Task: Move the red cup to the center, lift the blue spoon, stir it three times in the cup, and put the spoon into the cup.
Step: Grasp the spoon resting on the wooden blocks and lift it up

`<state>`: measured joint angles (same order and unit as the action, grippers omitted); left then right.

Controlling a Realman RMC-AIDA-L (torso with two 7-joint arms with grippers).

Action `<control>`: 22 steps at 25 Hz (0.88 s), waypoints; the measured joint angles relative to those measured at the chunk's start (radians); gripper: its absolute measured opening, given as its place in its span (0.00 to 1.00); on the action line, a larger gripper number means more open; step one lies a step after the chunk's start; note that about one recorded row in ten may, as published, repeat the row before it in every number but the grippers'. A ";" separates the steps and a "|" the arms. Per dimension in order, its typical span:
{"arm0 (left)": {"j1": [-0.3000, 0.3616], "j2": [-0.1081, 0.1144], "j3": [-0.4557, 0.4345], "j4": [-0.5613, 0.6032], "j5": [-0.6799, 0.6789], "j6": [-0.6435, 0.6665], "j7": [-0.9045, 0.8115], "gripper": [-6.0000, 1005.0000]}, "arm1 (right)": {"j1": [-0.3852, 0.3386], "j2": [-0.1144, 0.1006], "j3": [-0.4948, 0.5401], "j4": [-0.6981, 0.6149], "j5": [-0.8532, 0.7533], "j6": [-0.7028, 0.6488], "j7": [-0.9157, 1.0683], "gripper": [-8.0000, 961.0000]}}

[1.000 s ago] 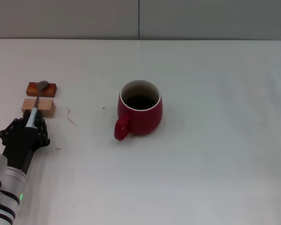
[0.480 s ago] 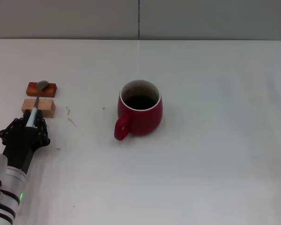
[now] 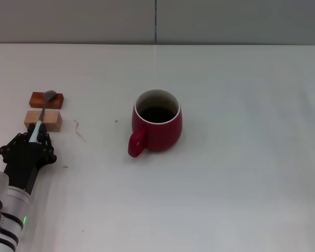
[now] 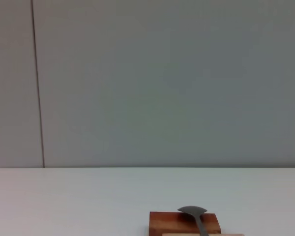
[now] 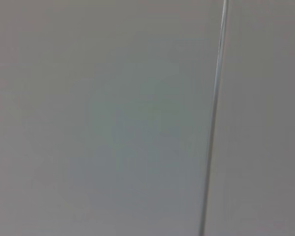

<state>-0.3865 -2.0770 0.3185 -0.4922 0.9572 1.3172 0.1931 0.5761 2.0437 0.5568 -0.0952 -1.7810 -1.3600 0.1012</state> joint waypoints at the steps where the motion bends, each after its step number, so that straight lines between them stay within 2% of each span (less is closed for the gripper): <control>1: 0.000 0.000 0.000 0.000 0.000 0.000 0.000 0.19 | 0.000 0.000 0.000 -0.001 0.000 -0.001 0.000 0.79; 22: 0.005 -0.001 -0.015 -0.002 0.000 0.003 -0.003 0.17 | -0.004 0.004 0.000 -0.003 0.000 -0.004 0.000 0.79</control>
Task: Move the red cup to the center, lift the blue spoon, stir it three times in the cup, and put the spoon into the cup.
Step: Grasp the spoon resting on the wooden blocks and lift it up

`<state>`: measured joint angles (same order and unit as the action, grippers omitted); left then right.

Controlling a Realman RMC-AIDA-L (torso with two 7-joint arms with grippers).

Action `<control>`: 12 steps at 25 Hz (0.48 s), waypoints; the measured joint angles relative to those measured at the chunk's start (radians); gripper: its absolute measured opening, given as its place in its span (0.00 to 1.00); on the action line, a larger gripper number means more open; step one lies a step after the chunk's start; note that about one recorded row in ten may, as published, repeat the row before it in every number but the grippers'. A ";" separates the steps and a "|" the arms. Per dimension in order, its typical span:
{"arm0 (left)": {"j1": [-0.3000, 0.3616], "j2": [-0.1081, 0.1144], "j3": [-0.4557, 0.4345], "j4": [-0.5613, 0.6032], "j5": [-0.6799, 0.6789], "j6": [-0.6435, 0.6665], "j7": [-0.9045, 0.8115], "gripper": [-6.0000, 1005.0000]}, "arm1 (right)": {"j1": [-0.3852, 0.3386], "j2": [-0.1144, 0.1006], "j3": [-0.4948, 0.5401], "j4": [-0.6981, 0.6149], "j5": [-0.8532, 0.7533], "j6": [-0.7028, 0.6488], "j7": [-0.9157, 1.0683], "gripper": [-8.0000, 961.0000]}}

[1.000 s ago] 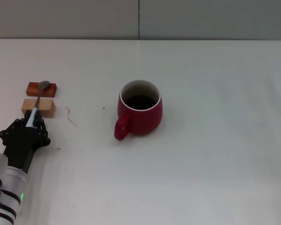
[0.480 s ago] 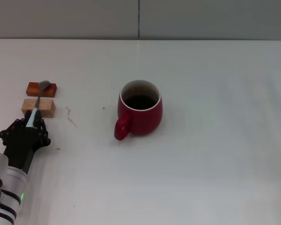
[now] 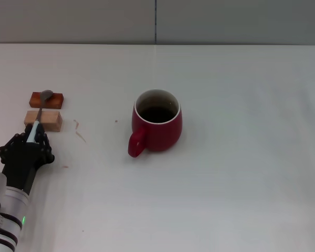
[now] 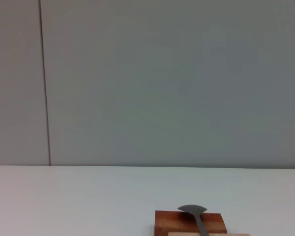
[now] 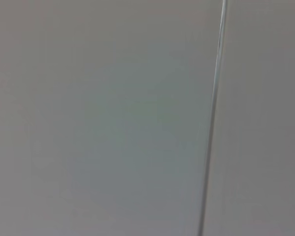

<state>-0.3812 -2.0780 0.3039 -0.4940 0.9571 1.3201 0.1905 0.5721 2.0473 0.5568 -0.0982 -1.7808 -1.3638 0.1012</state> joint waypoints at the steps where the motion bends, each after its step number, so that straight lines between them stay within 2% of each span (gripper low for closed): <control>1: 0.000 0.000 0.000 0.000 0.000 0.002 -0.001 0.17 | 0.000 0.000 0.000 0.000 0.000 0.000 0.000 0.79; 9: -0.004 0.003 0.000 -0.009 0.000 0.026 -0.007 0.17 | -0.001 0.001 0.000 0.000 0.002 0.000 0.000 0.79; 12: -0.001 0.006 0.000 -0.006 0.009 0.048 -0.064 0.17 | -0.001 0.001 0.000 0.000 0.003 0.000 0.000 0.79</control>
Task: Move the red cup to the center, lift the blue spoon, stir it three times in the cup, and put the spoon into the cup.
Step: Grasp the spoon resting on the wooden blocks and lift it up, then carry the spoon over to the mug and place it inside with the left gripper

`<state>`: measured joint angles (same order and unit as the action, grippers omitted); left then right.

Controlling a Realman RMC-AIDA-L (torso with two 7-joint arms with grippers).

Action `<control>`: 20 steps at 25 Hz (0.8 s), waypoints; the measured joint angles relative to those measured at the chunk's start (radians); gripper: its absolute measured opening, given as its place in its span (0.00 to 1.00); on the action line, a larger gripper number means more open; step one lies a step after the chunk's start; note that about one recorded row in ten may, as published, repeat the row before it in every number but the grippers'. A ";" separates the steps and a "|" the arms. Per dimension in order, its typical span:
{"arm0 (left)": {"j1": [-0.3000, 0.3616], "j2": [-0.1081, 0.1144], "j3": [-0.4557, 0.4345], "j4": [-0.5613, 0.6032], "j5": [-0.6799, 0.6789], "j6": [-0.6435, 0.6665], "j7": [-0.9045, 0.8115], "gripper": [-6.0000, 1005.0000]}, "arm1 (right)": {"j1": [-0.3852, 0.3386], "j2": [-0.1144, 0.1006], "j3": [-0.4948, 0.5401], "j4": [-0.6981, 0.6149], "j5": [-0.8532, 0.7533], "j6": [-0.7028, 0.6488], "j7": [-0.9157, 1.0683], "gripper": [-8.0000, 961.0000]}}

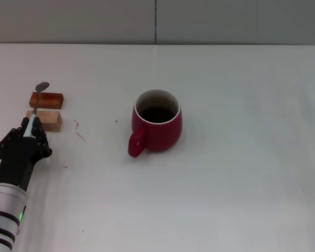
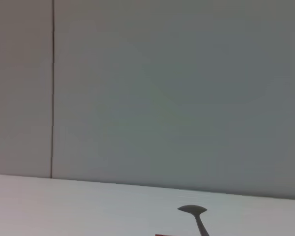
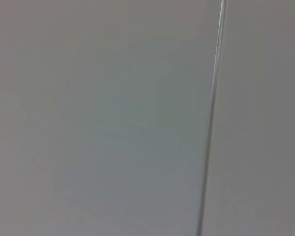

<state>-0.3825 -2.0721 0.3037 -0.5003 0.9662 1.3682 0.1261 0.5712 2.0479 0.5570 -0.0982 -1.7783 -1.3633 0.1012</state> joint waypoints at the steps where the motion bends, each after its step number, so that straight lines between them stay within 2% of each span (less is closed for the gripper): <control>1: 0.002 0.001 0.000 0.002 0.005 0.005 -0.020 0.17 | 0.000 0.000 0.000 0.000 0.000 0.000 0.000 0.79; 6: 0.023 0.010 0.003 0.045 0.058 0.054 -0.233 0.17 | -0.001 0.000 0.001 0.000 0.001 0.000 0.000 0.79; 20: 0.088 0.012 0.021 0.352 0.197 0.067 -1.108 0.17 | -0.004 0.004 0.004 0.001 0.001 0.002 0.000 0.79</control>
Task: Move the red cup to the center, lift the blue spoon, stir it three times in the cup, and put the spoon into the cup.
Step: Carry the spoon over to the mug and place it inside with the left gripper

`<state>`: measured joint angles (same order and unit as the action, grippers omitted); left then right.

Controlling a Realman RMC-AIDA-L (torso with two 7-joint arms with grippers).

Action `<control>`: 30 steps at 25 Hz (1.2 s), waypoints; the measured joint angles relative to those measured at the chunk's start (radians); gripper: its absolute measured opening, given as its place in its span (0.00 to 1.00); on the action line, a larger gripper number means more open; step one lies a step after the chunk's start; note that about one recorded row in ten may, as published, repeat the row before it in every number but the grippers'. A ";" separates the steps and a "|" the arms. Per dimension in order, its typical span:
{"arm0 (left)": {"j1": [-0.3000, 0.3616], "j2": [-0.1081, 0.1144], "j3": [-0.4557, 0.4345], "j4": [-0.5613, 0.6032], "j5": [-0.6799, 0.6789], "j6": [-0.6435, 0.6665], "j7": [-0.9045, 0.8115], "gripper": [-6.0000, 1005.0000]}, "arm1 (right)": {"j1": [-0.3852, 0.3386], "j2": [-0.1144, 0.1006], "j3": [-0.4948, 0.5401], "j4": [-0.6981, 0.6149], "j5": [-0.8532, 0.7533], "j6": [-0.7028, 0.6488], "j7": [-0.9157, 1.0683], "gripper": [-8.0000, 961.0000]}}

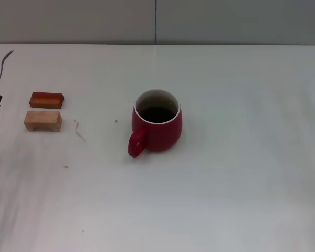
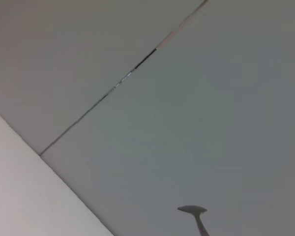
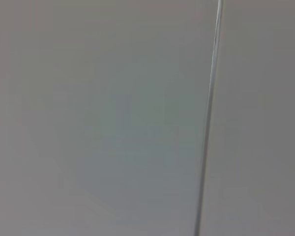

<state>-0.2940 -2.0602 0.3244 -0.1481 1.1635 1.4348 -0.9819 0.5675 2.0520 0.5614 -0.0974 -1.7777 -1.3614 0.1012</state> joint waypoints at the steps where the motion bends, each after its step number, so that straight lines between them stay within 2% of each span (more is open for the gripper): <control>1: 0.001 0.000 0.003 0.007 0.000 -0.001 -0.021 0.17 | 0.000 0.001 0.000 0.000 0.000 0.001 0.000 0.79; 6: 0.014 0.000 0.072 0.114 0.001 -0.004 -0.295 0.17 | 0.000 0.006 0.002 0.000 0.000 0.004 0.000 0.79; 7: 0.019 0.001 0.105 0.154 0.001 0.000 -0.392 0.17 | 0.000 0.009 0.003 0.000 0.000 0.005 0.000 0.79; 12: 0.026 0.002 0.180 0.235 0.001 0.008 -0.551 0.17 | -0.004 0.011 0.004 -0.001 0.000 0.006 0.000 0.79; 17: 0.031 0.013 0.257 0.311 0.001 0.038 -0.715 0.17 | -0.011 0.014 0.005 -0.001 0.000 0.008 0.000 0.79; 20: 0.036 0.027 0.329 0.365 0.003 0.047 -0.799 0.17 | -0.013 0.015 0.005 -0.001 0.000 0.008 0.000 0.79; 25: 0.037 0.080 0.474 0.447 0.003 0.101 -0.897 0.17 | -0.015 0.017 0.005 -0.001 0.000 0.009 -0.001 0.79; 27: 0.037 0.098 0.505 0.483 0.007 0.140 -0.921 0.17 | -0.016 0.018 0.005 -0.001 0.000 0.009 -0.001 0.79; 30: 0.037 0.111 0.513 0.554 0.044 0.194 -0.947 0.17 | -0.018 0.020 0.005 -0.001 0.000 0.009 -0.001 0.79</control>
<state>-0.2570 -1.9489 0.8372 0.4059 1.2075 1.6291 -1.9286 0.5493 2.0719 0.5660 -0.0979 -1.7779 -1.3528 0.1001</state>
